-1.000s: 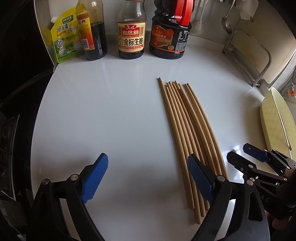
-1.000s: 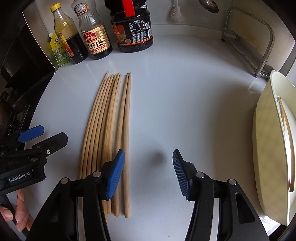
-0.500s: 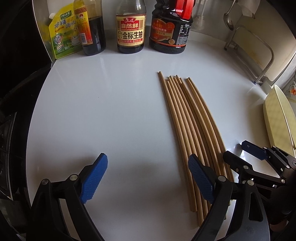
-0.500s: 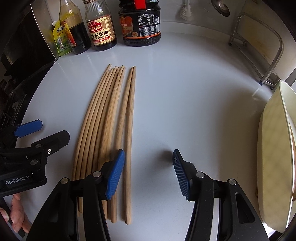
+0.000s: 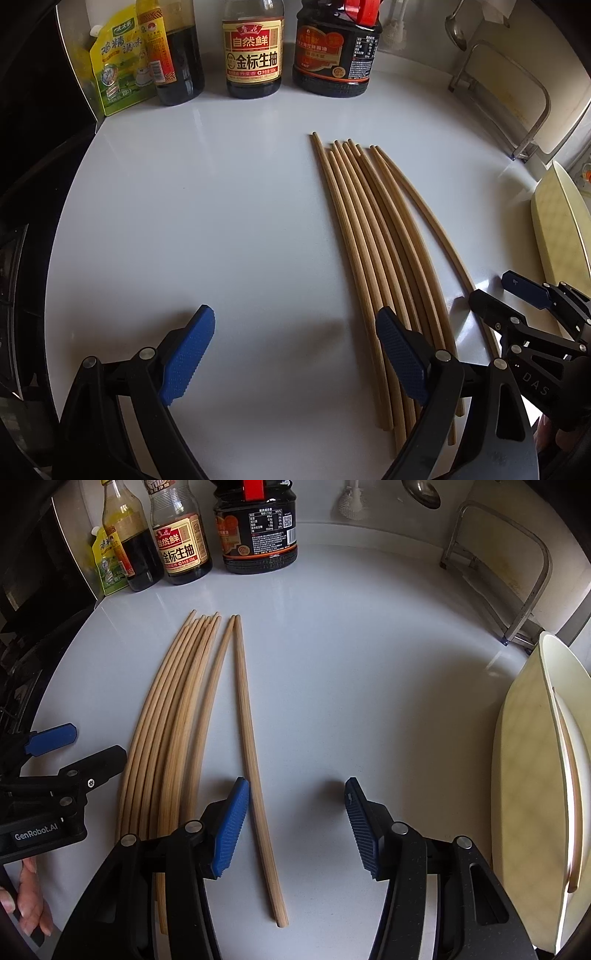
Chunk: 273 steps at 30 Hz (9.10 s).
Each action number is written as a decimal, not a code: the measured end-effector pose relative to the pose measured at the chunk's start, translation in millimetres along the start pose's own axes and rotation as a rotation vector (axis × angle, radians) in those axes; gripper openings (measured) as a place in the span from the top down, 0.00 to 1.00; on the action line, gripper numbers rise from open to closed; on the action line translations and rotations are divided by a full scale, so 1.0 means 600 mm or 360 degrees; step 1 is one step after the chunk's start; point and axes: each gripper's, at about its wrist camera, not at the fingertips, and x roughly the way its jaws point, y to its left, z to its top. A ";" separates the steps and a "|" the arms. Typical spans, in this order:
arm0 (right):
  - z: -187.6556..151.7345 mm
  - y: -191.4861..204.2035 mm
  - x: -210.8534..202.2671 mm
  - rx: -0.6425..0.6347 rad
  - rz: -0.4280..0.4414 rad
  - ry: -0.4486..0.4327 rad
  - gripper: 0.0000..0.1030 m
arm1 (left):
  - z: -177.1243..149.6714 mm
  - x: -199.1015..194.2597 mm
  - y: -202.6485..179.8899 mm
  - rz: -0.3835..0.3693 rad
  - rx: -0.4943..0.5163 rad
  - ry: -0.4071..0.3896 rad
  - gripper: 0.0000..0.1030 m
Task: Organize utensils
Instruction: 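Close the left gripper on another chopstick while the right gripper grasps one too, then carry the chopstick in the left gripper over the basin while the right gripper carries its own, then lower the chopstick into the basin and open the left gripper while the right gripper releases its own, then withdraw both open grippers from the basin back toward the chopstick bundle, then close the left gripper on another chopstick while the right gripper grasps one too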
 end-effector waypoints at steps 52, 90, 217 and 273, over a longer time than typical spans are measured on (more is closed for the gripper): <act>0.029 0.033 -0.012 -0.0053 0.0129 -0.0081 0.94 | 0.031 -0.008 -0.009 -0.0045 0.0065 -0.0006 0.93; -0.102 -0.328 -0.297 0.0684 -0.0026 -0.0415 0.94 | 0.091 -0.209 -0.390 -0.0505 0.0681 -0.0206 0.93; 0.024 0.046 0.000 -0.0021 0.0105 0.0019 0.46 | 0.007 -0.050 0.036 0.0089 -0.0015 -0.0054 0.10; 0.025 0.015 0.011 -0.0131 0.0007 -0.0042 0.46 | 0.009 0.012 -0.002 0.0088 0.0038 0.0007 0.16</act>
